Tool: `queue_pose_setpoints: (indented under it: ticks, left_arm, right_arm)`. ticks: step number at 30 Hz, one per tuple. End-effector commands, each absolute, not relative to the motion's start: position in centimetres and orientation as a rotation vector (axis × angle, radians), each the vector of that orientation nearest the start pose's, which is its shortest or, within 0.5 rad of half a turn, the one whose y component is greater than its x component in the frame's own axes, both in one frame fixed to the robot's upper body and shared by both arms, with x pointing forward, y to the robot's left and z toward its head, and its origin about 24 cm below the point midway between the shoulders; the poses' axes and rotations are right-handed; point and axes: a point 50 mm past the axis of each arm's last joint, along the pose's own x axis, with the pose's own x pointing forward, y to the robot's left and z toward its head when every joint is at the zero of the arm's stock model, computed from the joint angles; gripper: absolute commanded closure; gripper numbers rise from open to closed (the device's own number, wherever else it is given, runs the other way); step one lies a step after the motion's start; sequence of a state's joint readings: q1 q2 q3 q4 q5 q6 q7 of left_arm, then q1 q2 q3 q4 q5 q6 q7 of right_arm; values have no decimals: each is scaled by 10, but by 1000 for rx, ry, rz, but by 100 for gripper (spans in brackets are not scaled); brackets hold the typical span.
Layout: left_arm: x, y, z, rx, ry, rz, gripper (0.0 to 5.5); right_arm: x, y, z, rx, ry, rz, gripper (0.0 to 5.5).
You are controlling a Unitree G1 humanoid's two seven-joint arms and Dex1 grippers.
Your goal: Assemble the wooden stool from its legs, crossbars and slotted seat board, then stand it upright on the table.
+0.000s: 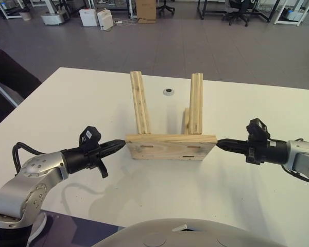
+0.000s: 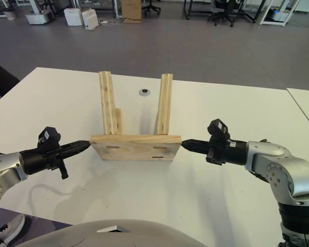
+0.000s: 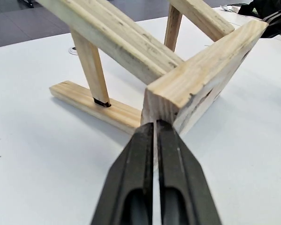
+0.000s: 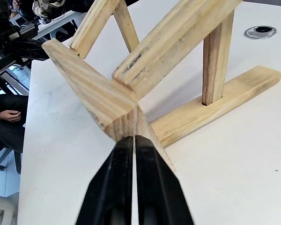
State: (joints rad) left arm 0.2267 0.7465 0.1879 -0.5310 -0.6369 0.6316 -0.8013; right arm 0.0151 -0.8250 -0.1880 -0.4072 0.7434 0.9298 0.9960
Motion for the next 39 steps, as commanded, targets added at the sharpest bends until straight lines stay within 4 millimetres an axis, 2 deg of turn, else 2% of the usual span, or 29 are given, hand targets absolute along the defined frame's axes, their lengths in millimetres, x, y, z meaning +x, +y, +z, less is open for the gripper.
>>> queue_pose_setpoints:
  ticks: [1,3,4,5,7,11,14,21,22,27,31,33,34,36,38,39]
  left_arm:
    - [177,233,88,137,479,-933,479]
    - [178,247,87,217,501,-936,445]
    - [183,254,86,281,505,-937,425]
    - [188,260,85,335,505,-947,404]
    - [197,264,81,400,493,-989,372]
    - [210,253,76,420,449,-1114,312]
    - [219,241,72,433,403,-1171,264]
    - [238,221,63,428,338,-1270,260]
    - [240,218,61,415,327,-1271,280]
    - [239,215,57,327,322,-1295,375]
    - [237,214,59,289,324,-1316,392]
    - [240,215,77,231,313,-1322,392]
    - [242,213,93,189,304,-1333,392]
    - [250,202,157,-21,249,-1402,392]
    - [249,194,202,-193,262,-1492,392]
    - [252,194,218,-274,279,-1508,392]
  right_arm:
    - [212,-235,106,20,618,1049,472]
    - [225,-264,97,-59,626,941,436]
    - [229,-274,94,-113,629,927,416]
    - [230,-276,93,-123,621,948,392]
    - [229,-265,91,-104,607,1053,356]
    - [224,-247,83,-109,614,1201,288]
    - [229,-232,77,-150,583,1262,247]
    - [244,-196,57,-182,507,1327,247]
    - [245,-194,55,-173,502,1329,267]
    - [248,-195,57,-137,485,1351,367]
    - [247,-197,65,-92,464,1373,373]
    - [246,-199,84,-14,423,1391,373]
    - [246,-199,99,19,401,1406,373]
    - [249,-196,157,162,317,1480,378]
    - [249,-192,204,297,261,1569,379]
    - [252,-191,223,366,232,1599,381]
